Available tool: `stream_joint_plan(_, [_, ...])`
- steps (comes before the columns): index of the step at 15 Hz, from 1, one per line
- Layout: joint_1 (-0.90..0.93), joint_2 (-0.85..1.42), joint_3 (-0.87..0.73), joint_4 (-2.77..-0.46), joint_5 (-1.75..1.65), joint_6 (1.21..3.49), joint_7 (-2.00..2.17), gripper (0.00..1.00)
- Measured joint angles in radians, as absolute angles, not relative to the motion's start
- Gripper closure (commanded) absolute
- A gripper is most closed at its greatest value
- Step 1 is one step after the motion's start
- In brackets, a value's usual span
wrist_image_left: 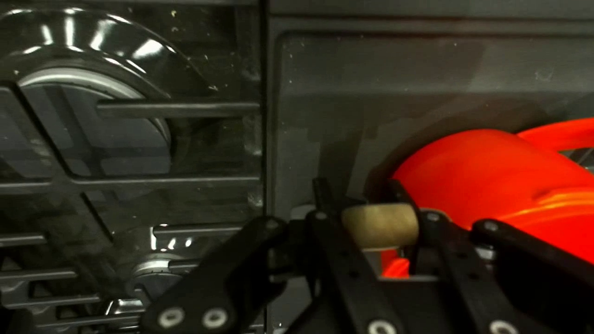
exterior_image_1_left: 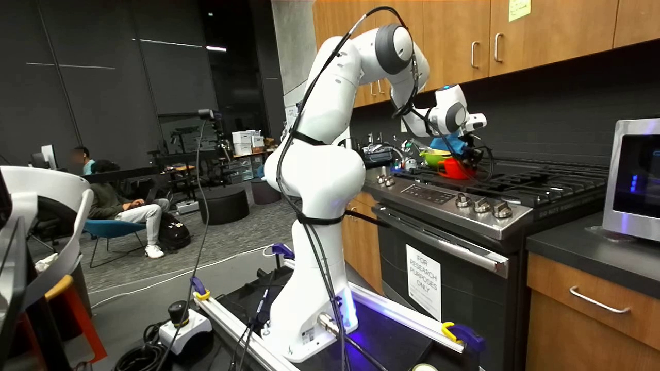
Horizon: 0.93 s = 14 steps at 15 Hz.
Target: Take the kitchen utensil out of the orange bowl
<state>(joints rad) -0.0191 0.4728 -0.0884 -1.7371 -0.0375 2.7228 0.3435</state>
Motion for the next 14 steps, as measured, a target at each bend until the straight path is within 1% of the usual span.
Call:
stream_joint_plan(1, [-0.019,0.473,-0.089,-1.740,-0.038,2.720,0.343,0.92])
stream_joint_plan(2, [-0.019,0.473,-0.089,-1.741,-0.038,2.715,0.343,0.66])
stream_joint_plan(3, [-0.019,0.473,-0.090,-1.742,-0.038,2.710,0.343,0.43])
stream_joint_plan(5, [-0.019,0.472,-0.092,-1.742,-0.038,2.698,0.343,0.40])
stream_joint_plan(6, [-0.019,0.472,-0.092,-1.742,-0.038,2.693,0.343,0.36])
stream_joint_plan(7, [-0.019,0.471,-0.092,-1.742,-0.038,2.688,0.343,0.55])
stream_joint_plan(10, [-0.019,0.470,-0.093,-1.742,-0.038,2.681,0.343,0.36])
stream_joint_plan(14, [-0.019,0.470,-0.093,-1.742,-0.038,2.680,0.342,0.36])
